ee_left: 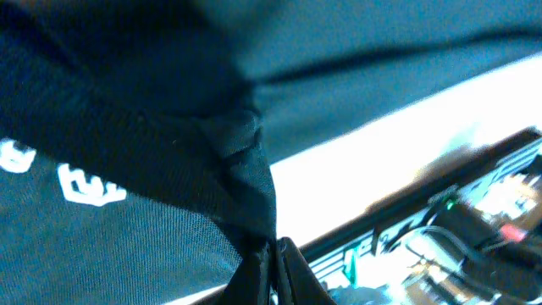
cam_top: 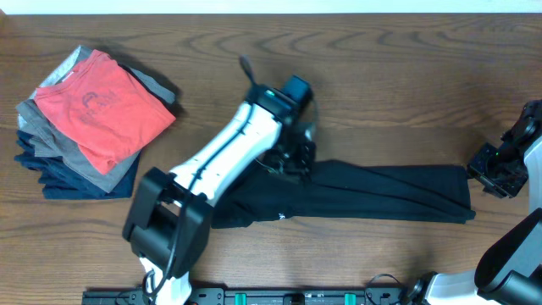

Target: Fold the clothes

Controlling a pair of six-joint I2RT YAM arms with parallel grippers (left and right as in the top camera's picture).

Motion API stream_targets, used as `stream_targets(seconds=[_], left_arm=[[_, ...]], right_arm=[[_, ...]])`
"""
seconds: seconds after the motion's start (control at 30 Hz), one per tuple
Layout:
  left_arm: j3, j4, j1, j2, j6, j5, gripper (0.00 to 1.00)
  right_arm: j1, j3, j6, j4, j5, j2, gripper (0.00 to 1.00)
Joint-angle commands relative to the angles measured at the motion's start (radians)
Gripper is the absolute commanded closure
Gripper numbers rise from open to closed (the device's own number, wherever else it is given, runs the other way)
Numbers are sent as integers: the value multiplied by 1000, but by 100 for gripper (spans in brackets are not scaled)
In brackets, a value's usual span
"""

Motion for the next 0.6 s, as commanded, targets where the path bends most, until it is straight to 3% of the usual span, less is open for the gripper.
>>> stream_targets(seconds=[0.0,0.33,0.57], left_arm=[[-5,-14,-60,6,-8,-78,94],[-7,46,-101,6,-47,-268,88],[-7,167,-95,6,-66,-262,88]], right_arm=[[-8,-6,-13,0,-3,-3,59],[-8,-6,-13,-5,-3,-3,58],[-8,-6,-13,-8,-3,-3,58]])
